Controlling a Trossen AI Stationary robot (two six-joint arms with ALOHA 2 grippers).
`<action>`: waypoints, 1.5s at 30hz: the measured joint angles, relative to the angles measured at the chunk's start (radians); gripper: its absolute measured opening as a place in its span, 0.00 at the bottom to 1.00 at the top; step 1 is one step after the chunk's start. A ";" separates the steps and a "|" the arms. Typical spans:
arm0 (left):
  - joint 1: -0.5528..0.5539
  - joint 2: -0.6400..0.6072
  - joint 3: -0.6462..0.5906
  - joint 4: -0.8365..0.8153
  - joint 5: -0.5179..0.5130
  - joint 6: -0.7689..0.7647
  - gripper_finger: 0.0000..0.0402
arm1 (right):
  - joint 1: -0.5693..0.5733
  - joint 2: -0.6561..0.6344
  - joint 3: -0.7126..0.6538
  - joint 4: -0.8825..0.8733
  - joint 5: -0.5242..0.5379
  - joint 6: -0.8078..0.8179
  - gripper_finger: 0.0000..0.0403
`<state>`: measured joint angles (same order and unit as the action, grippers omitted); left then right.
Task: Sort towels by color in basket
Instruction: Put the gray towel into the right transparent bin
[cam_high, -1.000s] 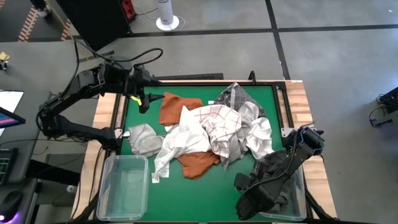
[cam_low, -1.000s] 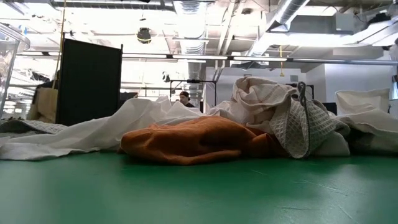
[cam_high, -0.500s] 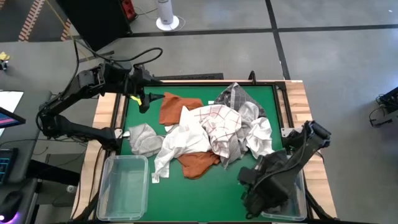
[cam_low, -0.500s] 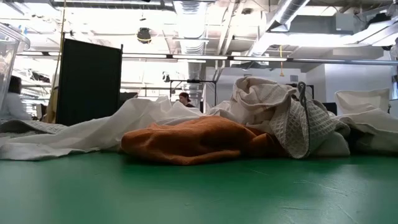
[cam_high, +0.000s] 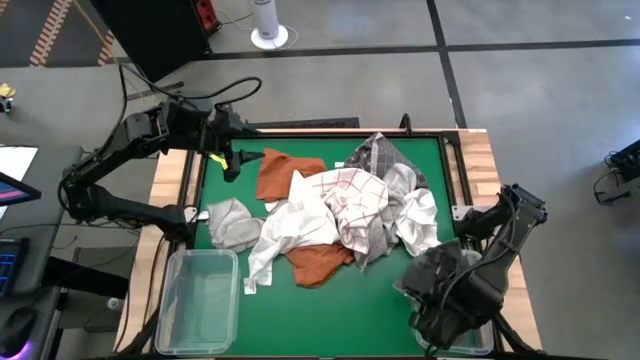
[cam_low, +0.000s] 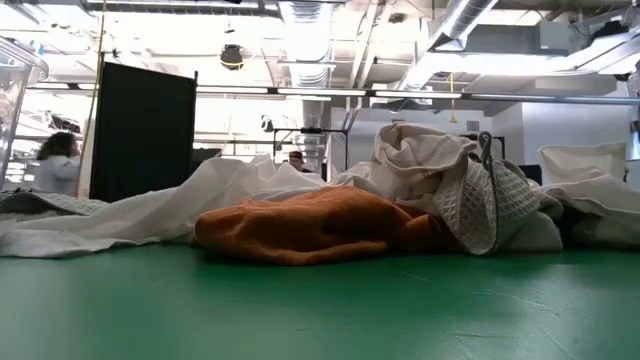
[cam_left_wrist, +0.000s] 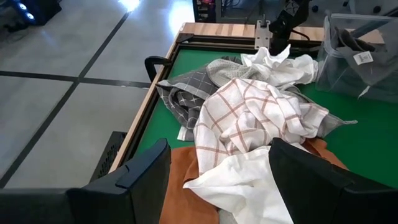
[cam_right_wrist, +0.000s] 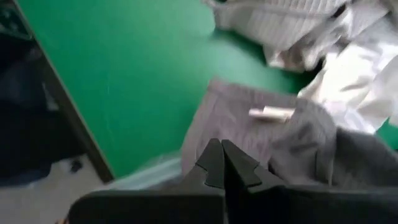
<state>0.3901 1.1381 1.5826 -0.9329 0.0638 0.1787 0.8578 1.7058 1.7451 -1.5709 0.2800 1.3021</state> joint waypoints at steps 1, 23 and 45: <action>0.000 0.000 0.000 0.000 0.000 -0.001 0.65 | -0.003 -0.002 0.000 -0.001 -0.034 0.000 0.03; 0.000 0.000 0.000 0.002 0.000 -0.008 0.65 | 0.018 -0.021 -0.197 0.001 -0.291 0.164 0.27; 0.000 0.016 0.000 -0.001 0.000 -0.004 0.65 | -0.234 0.000 -0.143 0.000 -0.123 -0.149 0.24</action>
<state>0.3901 1.1545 1.5827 -0.9342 0.0639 0.1749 0.6235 1.7061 1.6016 -1.5707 0.1572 1.1531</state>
